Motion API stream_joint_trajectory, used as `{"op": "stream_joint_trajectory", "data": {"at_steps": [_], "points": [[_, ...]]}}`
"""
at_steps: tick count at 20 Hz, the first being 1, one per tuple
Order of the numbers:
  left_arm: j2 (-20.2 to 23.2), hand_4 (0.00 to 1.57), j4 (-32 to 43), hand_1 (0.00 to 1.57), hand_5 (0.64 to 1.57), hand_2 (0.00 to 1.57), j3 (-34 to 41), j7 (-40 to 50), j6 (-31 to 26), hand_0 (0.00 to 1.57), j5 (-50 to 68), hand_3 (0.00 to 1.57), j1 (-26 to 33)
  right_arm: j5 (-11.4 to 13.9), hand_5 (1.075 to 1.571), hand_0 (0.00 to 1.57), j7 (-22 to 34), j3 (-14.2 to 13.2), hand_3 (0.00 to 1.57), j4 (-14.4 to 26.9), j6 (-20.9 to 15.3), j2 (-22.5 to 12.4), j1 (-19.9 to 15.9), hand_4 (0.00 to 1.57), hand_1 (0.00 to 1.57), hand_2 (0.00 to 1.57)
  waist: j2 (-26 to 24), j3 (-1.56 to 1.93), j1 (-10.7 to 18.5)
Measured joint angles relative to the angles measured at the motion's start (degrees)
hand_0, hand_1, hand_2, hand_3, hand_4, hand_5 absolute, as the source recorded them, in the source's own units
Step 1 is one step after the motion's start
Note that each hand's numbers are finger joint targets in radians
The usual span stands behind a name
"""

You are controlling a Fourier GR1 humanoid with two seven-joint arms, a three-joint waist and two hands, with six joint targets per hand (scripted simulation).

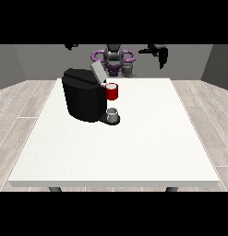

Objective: Insert the coffee pod into the coffee machine and close the lid

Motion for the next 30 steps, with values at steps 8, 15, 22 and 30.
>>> {"op": "stream_joint_trajectory", "data": {"at_steps": [8, 15, 22, 30], "points": [[-0.9, 0.0, -9.7, 0.0, 1.571, 0.0, -3.1, 2.2, 0.0, 0.0, 3.6, 0.0, 5.5, 2.2, 1.571, 0.0, -2.5, 1.7, 0.0, 1.7, 2.3, 0.0, -2.4, 0.0, 0.0, 0.0, 3.8, 0.01, 2.1], [-0.7, 0.0, -18.4, 0.0, 1.571, 0.0, -5.6, 5.5, 0.7, 0.0, 7.4, 0.0, 8.9, 1.7, 1.571, 0.0, -2.4, 0.3, 0.0, 6.0, 2.6, 0.9, -7.7, 0.0, 0.0, 0.0, 7.9, 0.02, 2.7], [0.9, 0.0, -24.4, 0.0, 1.571, 0.0, -7.1, 7.8, 1.3, 0.0, 9.4, 0.0, 10.4, 0.8, 1.571, 0.0, -4.1, -1.9, 0.0, 12.0, 4.1, 0.3, -12.6, 0.0, 0.0, 0.0, 12.2, 0.02, 2.4], [1.7, 0.0, -29.2, 0.0, 1.571, 0.0, -8.2, 7.6, 2.7, 0.0, 10.6, 0.0, 14.1, 3.0, 1.571, 0.0, -6.8, -1.7, 0.0, 17.1, 3.6, 0.9, -16.6, 0.0, 0.0, 0.0, 14.2, -0.12, 1.9]]}}
